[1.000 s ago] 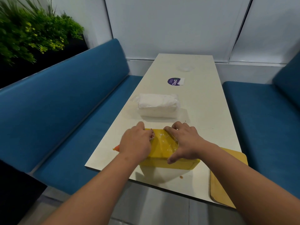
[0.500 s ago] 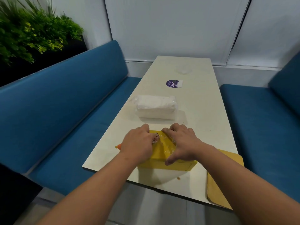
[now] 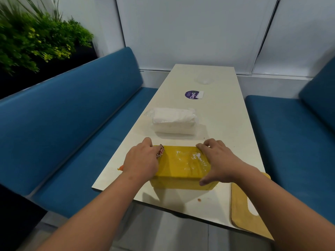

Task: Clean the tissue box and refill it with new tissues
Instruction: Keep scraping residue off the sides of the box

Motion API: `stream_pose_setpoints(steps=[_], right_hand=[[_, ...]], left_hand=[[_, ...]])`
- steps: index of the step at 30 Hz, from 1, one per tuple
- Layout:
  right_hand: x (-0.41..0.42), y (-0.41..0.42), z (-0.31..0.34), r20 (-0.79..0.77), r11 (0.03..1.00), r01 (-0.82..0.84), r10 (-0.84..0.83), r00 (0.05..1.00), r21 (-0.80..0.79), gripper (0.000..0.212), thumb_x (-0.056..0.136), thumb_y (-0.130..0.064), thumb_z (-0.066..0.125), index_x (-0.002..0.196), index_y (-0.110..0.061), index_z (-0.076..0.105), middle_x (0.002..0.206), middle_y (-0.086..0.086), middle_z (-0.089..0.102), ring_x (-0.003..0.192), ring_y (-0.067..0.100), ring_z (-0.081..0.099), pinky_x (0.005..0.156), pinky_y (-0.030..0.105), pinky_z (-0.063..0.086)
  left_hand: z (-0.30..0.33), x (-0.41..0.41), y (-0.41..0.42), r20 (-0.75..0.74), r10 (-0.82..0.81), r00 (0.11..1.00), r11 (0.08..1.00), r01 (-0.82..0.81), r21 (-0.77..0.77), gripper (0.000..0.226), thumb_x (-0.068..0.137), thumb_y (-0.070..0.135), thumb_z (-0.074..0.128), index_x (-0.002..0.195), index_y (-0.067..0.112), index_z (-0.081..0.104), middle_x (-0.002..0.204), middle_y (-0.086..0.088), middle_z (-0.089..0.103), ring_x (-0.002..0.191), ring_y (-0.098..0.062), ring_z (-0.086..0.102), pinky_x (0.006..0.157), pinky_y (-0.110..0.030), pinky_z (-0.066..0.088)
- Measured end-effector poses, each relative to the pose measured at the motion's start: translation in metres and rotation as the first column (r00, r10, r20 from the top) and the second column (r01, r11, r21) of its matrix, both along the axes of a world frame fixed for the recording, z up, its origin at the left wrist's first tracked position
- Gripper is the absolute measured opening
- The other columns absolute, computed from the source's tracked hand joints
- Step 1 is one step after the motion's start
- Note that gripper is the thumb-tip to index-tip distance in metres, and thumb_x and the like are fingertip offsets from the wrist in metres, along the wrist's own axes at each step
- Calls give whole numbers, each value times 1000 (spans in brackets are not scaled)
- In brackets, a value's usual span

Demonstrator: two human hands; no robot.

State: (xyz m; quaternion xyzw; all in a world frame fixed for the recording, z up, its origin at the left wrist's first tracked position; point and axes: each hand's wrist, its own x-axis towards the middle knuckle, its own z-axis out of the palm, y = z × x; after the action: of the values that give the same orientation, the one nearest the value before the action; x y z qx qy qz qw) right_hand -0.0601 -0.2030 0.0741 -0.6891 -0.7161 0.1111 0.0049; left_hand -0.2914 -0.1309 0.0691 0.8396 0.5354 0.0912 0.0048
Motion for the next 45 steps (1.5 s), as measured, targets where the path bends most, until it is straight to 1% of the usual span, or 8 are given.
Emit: stream_pose_setpoints(steps=[10, 16, 21, 27, 30, 34, 39, 45], right_hand=[[3, -1, -3, -89, 1000, -12, 13, 996, 10, 119, 55, -63, 83, 151, -29, 20, 143, -6, 26, 129, 18, 25, 106, 30, 32], [3, -2, -5, -142, 1000, 1, 1, 990, 14, 119, 55, -61, 85, 151, -31, 20, 143, -7, 25, 129, 17, 24, 105, 31, 33], [3, -1, -5, -122, 1000, 5, -3, 992, 16, 119, 55, -62, 84, 150, -32, 20, 142, -7, 25, 129, 18, 24, 104, 31, 34], [3, -1, -5, -127, 1000, -5, 7, 992, 11, 119, 56, -61, 85, 151, -32, 19, 143, -8, 24, 130, 16, 23, 105, 31, 34], [3, -2, -5, -124, 1000, -6, 6, 992, 6, 119, 56, -61, 85, 151, -31, 19, 143, -7, 24, 130, 17, 23, 105, 32, 35], [2, -1, -5, -124, 1000, -4, 5, 992, 12, 119, 55, -60, 85, 151, -31, 19, 143, -7, 24, 129, 17, 24, 105, 32, 36], [2, -2, -6, -122, 1000, -3, 5, 993, 12, 119, 56, -61, 84, 151, -31, 18, 143, -7, 24, 130, 18, 23, 106, 32, 34], [3, -2, -7, -114, 1000, -7, 8, 993, 11, 118, 57, -63, 83, 151, -31, 18, 144, -7, 23, 131, 18, 23, 106, 33, 33]], left_hand=[[7, 37, -6, -126, -223, 967, 973, 229, 35, 39, 95, 21, 44, 129, 33, 58, 109, 1, 48, 91, -22, 54, 77, -31, 42], [12, 12, 14, -126, -83, 989, 996, 86, 18, 41, 98, 22, 40, 134, 38, 53, 111, 5, 49, 95, -20, 54, 78, -29, 43], [10, 48, -10, -180, -310, 933, 946, 321, 34, 38, 96, 25, 43, 129, 35, 58, 109, 2, 50, 94, -21, 53, 78, -32, 41], [12, 34, 7, -152, -229, 961, 972, 233, 9, 41, 99, 24, 38, 135, 39, 52, 112, 3, 49, 95, -20, 52, 83, -32, 41], [8, 35, -6, -199, -355, 914, 932, 362, 0, 41, 97, 36, 36, 134, 40, 52, 113, 4, 49, 97, -20, 51, 83, -34, 40], [1, 22, -11, -180, -391, 902, 914, 405, 41, 72, 82, 73, 9, 129, 44, 55, 120, 7, 49, 101, -18, 47, 83, -35, 35], [-15, 18, 0, -94, -463, 881, 865, 473, 166, 45, 93, 51, 32, 111, 37, 71, 99, 3, 64, 74, -22, 58, 63, -34, 46], [-7, 31, 2, -35, -356, 934, 915, 356, 193, 50, 94, 43, 31, 98, 21, 75, 86, 0, 65, 70, -22, 60, 59, -34, 49]])
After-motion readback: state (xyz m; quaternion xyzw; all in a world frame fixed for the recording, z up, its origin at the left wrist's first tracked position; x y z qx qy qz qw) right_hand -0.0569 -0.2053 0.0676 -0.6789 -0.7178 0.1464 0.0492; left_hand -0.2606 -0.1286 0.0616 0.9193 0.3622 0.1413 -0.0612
